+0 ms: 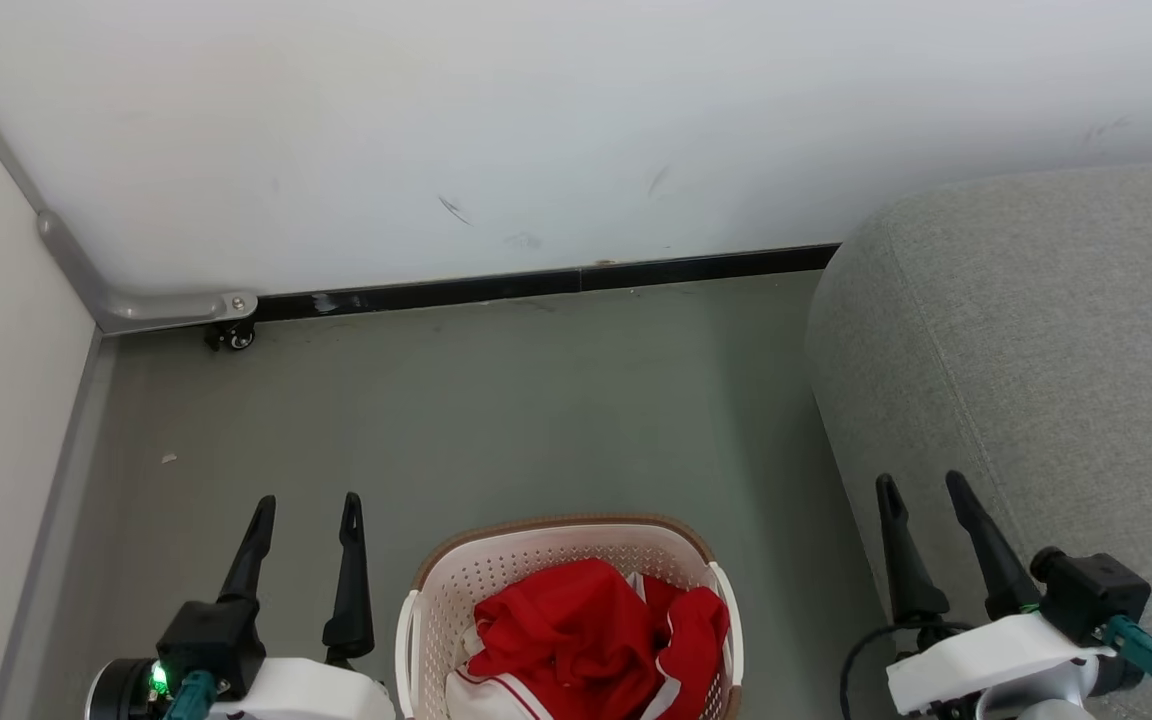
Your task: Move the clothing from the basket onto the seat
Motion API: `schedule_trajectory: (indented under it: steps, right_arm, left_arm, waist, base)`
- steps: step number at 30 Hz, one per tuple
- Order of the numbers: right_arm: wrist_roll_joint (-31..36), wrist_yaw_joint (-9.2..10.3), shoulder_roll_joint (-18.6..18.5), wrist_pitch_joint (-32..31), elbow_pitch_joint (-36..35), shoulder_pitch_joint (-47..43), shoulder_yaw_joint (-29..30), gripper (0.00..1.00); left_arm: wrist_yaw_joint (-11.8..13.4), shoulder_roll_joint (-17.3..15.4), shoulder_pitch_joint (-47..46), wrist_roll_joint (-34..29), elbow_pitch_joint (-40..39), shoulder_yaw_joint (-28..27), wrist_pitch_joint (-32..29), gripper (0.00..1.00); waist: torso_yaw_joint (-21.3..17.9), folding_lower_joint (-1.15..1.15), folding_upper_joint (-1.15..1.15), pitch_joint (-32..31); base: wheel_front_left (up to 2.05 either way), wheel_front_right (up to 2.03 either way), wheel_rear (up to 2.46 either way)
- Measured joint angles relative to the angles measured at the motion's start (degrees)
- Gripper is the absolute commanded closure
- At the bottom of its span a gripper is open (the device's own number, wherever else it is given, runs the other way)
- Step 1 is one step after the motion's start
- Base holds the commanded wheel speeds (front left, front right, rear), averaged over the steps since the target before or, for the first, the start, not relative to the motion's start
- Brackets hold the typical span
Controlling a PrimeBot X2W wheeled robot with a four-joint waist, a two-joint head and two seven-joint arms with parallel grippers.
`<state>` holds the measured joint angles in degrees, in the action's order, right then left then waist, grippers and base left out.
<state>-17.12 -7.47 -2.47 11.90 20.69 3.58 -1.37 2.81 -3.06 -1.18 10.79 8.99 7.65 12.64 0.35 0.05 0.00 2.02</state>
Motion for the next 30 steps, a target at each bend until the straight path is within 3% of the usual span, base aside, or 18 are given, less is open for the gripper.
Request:
schedule_trajectory:
  steps: [7,30]
  right_arm:
    - [5.32,0.00,-0.01,0.55,1.69,0.10,-1.08,0.00]
    - [4.45,-0.01,-0.01,-0.04,4.27,-0.01,-1.47,0.00]
  left_arm:
    - [1.31,-0.05,0.07,-6.04,3.00,0.78,1.57,0.00]
    - [2.32,0.03,0.07,-4.89,8.47,0.88,1.57,0.00]
  waist:
    - [0.13,-0.01,0.00,-0.05]
    - [0.37,-0.02,0.00,-1.84]
  base:
    - [0.00,0.00,0.00]
    - [0.00,0.00,0.00]
